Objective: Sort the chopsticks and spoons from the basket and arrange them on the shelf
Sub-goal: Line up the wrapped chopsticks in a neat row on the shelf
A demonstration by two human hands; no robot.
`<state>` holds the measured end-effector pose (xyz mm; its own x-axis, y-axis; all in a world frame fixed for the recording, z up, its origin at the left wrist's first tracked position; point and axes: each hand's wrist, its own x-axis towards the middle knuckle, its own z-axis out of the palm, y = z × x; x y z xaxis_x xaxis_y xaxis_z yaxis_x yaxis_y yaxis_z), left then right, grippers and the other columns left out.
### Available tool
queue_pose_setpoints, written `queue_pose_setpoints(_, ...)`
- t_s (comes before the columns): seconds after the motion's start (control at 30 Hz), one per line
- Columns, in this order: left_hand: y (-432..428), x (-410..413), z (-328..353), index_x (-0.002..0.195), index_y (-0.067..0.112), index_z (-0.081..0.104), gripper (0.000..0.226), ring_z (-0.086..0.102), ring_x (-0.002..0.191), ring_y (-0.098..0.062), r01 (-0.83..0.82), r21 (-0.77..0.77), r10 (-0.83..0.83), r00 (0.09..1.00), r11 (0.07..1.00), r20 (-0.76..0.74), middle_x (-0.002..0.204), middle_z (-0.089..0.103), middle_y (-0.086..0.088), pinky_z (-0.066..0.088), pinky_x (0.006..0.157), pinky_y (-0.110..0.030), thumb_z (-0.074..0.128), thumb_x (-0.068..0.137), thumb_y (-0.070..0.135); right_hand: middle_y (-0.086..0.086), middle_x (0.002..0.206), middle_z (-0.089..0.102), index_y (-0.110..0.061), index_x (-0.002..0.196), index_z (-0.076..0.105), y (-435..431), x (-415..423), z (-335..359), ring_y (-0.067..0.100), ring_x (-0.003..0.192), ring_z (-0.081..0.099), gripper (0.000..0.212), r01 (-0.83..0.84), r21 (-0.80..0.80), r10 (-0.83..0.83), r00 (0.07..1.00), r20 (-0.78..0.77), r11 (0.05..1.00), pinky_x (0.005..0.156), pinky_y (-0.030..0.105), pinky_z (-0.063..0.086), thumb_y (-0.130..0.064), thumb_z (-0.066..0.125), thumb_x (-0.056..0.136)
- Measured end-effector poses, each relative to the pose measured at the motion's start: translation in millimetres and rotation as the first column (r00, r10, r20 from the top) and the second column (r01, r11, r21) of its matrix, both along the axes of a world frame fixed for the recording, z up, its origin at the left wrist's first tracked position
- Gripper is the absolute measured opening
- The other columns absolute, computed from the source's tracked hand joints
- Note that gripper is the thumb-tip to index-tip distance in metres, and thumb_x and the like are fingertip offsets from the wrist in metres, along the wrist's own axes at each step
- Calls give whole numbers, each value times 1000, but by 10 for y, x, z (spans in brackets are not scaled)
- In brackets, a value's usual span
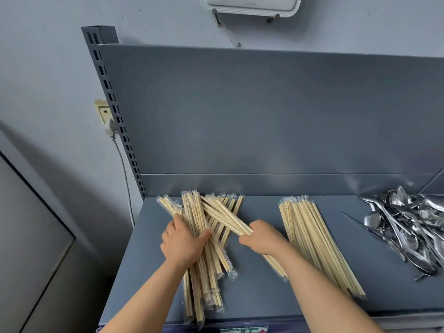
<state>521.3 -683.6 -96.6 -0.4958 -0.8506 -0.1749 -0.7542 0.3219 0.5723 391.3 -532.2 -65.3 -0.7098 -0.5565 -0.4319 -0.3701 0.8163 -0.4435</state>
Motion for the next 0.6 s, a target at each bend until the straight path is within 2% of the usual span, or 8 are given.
queue_pose_setpoints(0.13,-24,-13,-8,148,13,14,99,29,137,-35,-5,-19,5,1000,1000,-10,151,30,-14,28,109,-49,60,78,66,-4,71,60,-16,94,46,184,-74,123,8,55,56,25,70,-128,-48,984,171,989,58,25,41,-34,55,80)
queue_pose_setpoints(0.2,-16,-25,20,147,14,17,95,28,137,-36,-1,-22,0,1000,1000,-15,151,29,-14,28,109,-49,61,79,64,-6,68,61,-13,94,49,287,-105,169,4,48,55,32,125,-213,-75,970,230,969,58,25,43,-36,63,77)
queue_pose_setpoints(0.27,4,-44,54,147,14,19,92,24,140,-35,-2,-61,1,1000,998,-16,153,24,-15,25,111,-49,60,81,62,-4,65,58,-13,94,50,367,-131,213,8,47,50,40,192,-321,-86,945,317,927,53,24,44,-39,74,74)
queue_pose_setpoints(0.33,46,-88,131,147,13,24,87,22,141,-34,25,-132,-36,996,991,-77,154,23,-14,22,113,-48,57,83,62,-3,60,53,-14,88,54,413,-135,265,11,46,45,38,212,-401,-62,932,357,891,50,24,42,-38,79,72)
queue_pose_setpoints(0.4,95,-200,246,146,13,32,80,29,138,-31,131,-143,-163,958,981,-236,150,33,-10,27,113,-46,56,85,60,-3,55,51,-16,78,55,425,-123,300,12,45,43,32,199,-454,-30,935,353,869,49,23,41,-36,79,75)
queue_pose_setpoints(0.47,167,-351,364,140,13,40,72,41,130,-27,255,-96,-272,897,962,-347,142,45,-6,37,108,-46,58,86,56,-4,55,51,-16,77,57,417,-97,314,11,45,43,27,208,-483,-24,933,359,851,50,23,41,-35,76,79)
queue_pose_setpoints(0.57,203,-518,443,122,12,50,51,53,116,-27,275,-39,-269,890,961,-369,124,56,-7,45,96,-40,60,89,49,-2,56,48,-14,87,59,430,-70,304,10,44,39,19,275,-500,-50,908,417,821,47,24,36,-29,71,85)
queue_pose_setpoints(0.6,188,-544,434,122,11,50,48,53,116,-27,275,-18,-262,894,961,-363,124,56,-8,45,96,-38,61,89,46,-1,56,47,-13,88,58,447,-72,301,11,44,38,18,305,-505,-68,899,434,808,47,24,35,-27,70,86)
